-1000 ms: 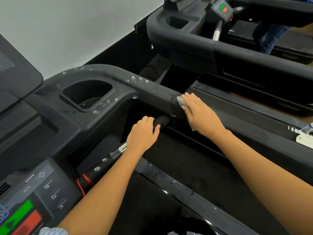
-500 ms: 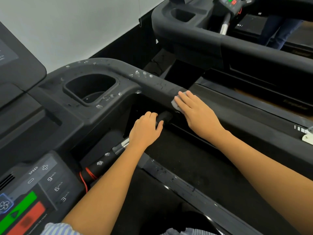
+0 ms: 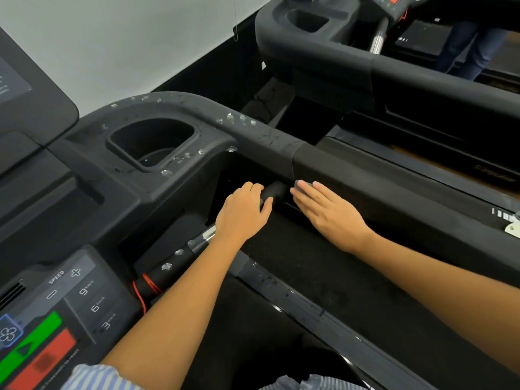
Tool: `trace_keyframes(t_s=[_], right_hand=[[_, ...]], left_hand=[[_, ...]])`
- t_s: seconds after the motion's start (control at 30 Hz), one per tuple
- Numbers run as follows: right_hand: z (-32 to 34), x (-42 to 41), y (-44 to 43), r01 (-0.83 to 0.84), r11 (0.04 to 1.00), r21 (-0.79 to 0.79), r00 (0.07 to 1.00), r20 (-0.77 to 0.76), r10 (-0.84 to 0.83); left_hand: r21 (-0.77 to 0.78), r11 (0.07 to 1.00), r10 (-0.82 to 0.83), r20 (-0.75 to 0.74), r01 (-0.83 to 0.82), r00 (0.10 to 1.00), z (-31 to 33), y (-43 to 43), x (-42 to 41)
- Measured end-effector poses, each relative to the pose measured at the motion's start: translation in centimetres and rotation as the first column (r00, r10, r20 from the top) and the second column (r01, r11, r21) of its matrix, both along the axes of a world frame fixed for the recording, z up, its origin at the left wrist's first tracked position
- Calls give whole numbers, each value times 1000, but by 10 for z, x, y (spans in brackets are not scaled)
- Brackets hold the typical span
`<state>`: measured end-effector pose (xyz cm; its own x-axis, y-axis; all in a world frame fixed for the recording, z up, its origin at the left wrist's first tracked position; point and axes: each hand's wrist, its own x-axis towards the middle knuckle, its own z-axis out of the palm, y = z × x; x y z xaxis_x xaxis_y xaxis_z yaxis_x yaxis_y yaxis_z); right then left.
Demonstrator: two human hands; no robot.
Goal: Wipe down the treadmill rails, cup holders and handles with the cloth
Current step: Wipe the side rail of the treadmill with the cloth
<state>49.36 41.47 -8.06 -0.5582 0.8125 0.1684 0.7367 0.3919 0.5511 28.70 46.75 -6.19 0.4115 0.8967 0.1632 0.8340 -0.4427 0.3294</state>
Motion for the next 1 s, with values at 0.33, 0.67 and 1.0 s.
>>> trace_keyframes(t_s=[0.33,0.67,1.0], right_hand=[[-10,-6,9,-185,977,-106,982,-54,180],[5,-10,21,-179,981,-82,983,-63,174],[49,-14,31,58,992,-111,753,-648,-117]], left_hand=[[-7,1000,-7,3,7,1000,-1,1,-1],[-6,1000,-2,3,2,1000,-1,2,0],[-11,1000,20,-11,-20,1000,0,1,1]])
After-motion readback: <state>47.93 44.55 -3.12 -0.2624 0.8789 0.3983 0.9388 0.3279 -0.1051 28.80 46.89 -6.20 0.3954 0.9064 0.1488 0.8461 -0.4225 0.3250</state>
